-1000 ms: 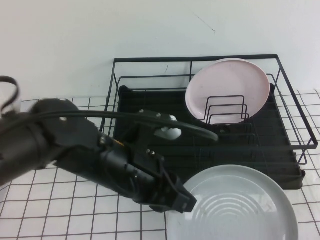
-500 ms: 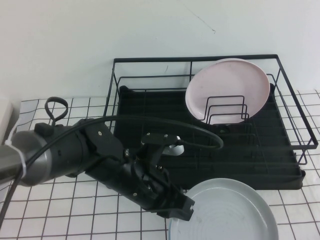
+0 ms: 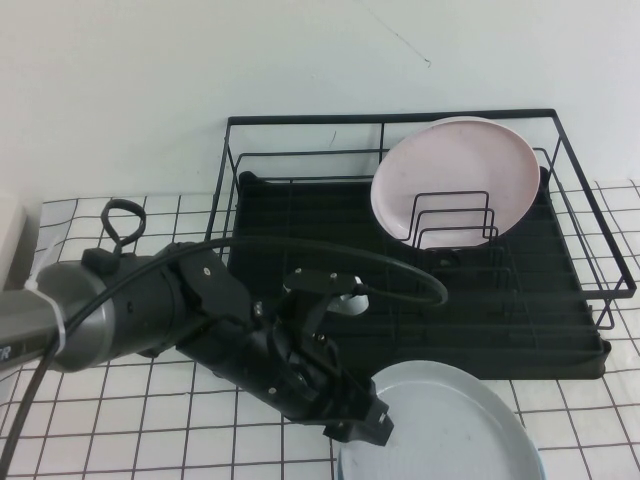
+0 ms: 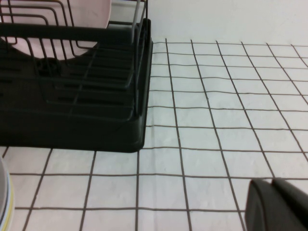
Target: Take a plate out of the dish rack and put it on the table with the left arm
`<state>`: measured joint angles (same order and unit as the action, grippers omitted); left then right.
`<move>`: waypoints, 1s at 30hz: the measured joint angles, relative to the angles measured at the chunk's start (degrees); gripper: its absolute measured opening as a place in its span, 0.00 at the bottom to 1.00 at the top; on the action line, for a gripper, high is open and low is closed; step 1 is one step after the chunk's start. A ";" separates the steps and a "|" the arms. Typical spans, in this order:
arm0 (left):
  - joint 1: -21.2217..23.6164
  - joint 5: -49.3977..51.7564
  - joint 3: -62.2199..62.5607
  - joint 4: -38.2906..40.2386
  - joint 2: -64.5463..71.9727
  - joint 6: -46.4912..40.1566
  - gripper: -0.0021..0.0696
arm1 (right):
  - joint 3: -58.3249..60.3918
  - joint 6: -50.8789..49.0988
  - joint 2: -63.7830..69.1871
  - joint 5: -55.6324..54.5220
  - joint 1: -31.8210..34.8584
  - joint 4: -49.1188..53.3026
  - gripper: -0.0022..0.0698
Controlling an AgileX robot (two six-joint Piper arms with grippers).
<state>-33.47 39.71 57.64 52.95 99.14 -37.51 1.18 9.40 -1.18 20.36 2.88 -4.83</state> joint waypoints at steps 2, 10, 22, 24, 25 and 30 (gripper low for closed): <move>0.00 -0.24 0.00 0.00 0.00 -0.09 0.58 | 0.00 0.00 0.00 0.00 0.00 0.00 0.03; 0.00 -2.17 0.00 -4.91 -5.28 0.61 0.75 | 0.00 0.00 0.00 0.00 0.00 0.00 0.03; 0.00 -3.05 -3.99 -12.87 -29.10 2.90 0.11 | 0.00 0.00 0.00 0.00 0.00 0.00 0.03; 0.00 -3.05 -6.16 -12.87 -33.03 1.95 0.06 | 0.00 0.00 0.00 0.00 0.00 0.00 0.03; 0.00 -3.05 -7.12 -12.87 -34.53 1.51 0.05 | 0.00 0.00 0.00 0.00 0.00 0.00 0.03; 0.00 -7.69 -13.96 -12.87 -44.17 -0.22 0.03 | 0.00 0.00 0.00 0.00 0.00 0.00 0.03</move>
<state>-33.47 32.02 43.68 40.08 54.97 -37.73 1.18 9.40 -1.18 20.36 2.88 -4.83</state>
